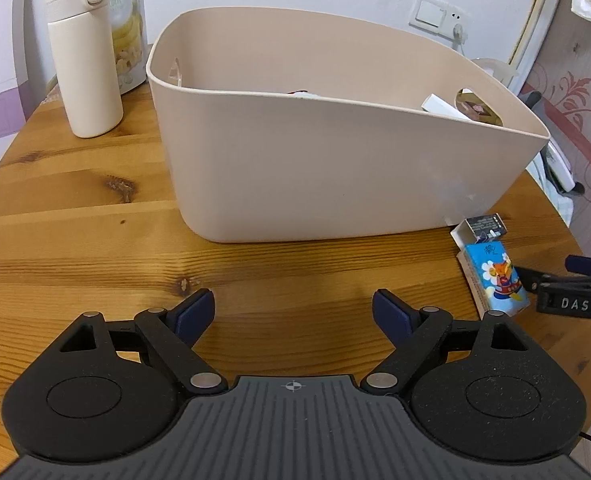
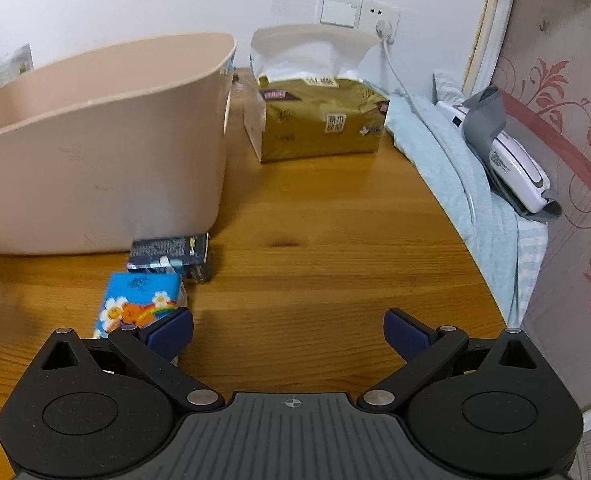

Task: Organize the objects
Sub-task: 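Move both tools back toward the blue cartoon box on the table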

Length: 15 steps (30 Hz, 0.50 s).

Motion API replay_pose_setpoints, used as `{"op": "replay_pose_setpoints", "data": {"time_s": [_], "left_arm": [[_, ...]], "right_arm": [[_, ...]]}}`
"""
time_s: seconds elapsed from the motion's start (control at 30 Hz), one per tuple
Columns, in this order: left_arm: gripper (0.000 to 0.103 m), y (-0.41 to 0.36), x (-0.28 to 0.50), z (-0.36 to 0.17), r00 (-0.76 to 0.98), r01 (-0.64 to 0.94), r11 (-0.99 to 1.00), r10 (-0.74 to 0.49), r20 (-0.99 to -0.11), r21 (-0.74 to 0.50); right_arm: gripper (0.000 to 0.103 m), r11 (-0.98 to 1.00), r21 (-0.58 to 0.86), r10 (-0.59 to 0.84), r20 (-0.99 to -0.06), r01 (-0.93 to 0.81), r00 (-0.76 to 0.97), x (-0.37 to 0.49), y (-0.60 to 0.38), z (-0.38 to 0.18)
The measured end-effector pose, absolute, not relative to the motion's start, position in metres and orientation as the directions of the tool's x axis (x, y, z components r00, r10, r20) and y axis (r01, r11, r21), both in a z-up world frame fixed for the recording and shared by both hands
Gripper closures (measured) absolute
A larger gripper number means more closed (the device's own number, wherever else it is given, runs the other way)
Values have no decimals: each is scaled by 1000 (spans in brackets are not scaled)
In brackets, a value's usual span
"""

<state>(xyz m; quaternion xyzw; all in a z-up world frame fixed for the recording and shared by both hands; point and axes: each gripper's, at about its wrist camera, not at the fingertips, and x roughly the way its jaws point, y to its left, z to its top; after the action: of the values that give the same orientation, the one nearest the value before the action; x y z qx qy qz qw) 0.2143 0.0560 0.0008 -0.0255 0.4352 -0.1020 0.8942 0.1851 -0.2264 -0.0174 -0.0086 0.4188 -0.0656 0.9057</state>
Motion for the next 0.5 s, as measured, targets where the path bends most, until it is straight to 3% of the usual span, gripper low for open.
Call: {"op": "replay_pose_setpoints", "data": {"time_s": [0.5], "left_arm": [[15,58,212,-1,589,144,977,-212,-780,-157]], "right_arm": [[0,1000,-28,-12,-780,-15,626,190,-183,-23]]}}
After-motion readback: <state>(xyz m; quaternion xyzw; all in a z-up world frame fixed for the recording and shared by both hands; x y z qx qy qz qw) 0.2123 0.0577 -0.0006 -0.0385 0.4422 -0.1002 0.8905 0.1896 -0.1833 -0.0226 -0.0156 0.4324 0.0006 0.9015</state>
